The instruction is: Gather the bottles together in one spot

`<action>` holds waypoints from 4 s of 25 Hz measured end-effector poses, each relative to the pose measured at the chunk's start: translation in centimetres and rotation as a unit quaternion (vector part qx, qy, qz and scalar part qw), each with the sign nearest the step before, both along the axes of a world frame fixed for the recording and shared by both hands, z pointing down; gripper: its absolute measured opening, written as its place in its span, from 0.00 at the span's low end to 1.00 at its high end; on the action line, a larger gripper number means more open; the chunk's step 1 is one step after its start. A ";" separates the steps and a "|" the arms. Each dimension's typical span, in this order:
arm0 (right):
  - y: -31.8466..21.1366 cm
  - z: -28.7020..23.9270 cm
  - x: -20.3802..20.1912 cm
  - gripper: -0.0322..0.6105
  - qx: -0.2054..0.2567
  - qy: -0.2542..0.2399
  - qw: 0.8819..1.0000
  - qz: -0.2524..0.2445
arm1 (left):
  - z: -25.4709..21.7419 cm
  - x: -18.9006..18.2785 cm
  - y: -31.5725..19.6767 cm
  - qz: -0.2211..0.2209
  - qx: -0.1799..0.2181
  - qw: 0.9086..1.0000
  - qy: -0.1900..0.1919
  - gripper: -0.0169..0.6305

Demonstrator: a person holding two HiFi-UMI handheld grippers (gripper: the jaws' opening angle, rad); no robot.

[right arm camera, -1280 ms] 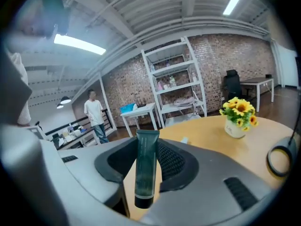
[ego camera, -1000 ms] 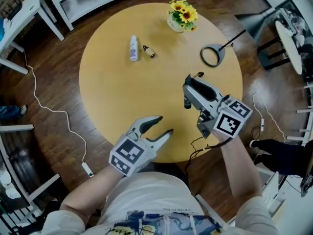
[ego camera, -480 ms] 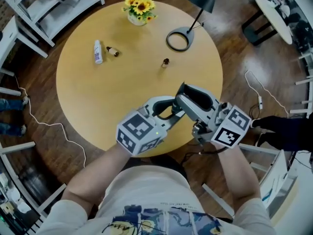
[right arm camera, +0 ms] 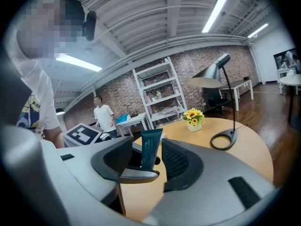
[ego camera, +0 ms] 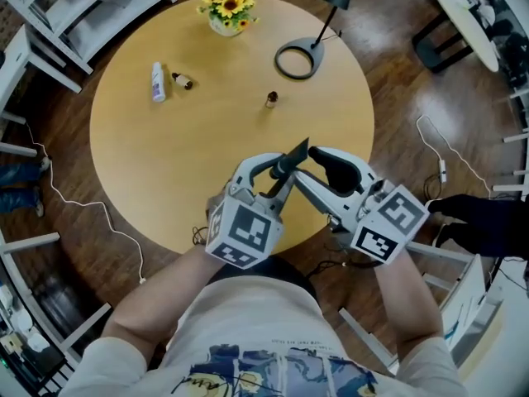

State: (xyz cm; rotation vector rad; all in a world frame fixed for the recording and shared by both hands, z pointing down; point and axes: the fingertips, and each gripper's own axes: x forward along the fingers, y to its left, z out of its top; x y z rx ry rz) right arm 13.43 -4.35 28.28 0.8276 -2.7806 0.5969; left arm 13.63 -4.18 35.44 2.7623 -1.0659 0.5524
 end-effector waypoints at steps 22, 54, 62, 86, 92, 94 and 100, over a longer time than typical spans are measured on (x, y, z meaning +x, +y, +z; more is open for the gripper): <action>-0.8 3.1 -1.4 0.17 -0.053 0.154 0.986 -0.047 | 1.7 -2.7 0.5 -0.029 0.108 0.985 -0.133 0.23; -20.9 23.2 0.6 0.17 0.052 0.376 0.887 -0.263 | 5.2 -17.2 8.0 -0.206 -0.102 0.973 0.014 0.23; -21.0 23.7 0.5 0.17 0.058 0.367 0.886 -0.278 | 5.3 -15.3 7.4 -0.193 -0.110 0.975 0.007 0.23; -21.8 23.5 1.8 0.28 0.048 0.354 0.897 -0.259 | 5.2 -13.3 6.3 -0.183 -0.109 0.977 0.007 0.23; -21.8 22.4 2.9 0.31 0.049 0.350 0.904 -0.240 | 5.0 -13.0 6.1 -0.175 -0.102 0.979 0.007 0.23; -21.3 21.5 3.6 0.31 0.052 0.348 0.907 -0.232 | 4.8 -12.8 6.1 -0.172 -0.099 0.980 0.008 0.23; -18.4 18.0 6.3 0.31 0.057 0.325 0.924 -0.192 | 3.8 -12.1 6.2 -0.160 -0.090 0.983 0.011 0.23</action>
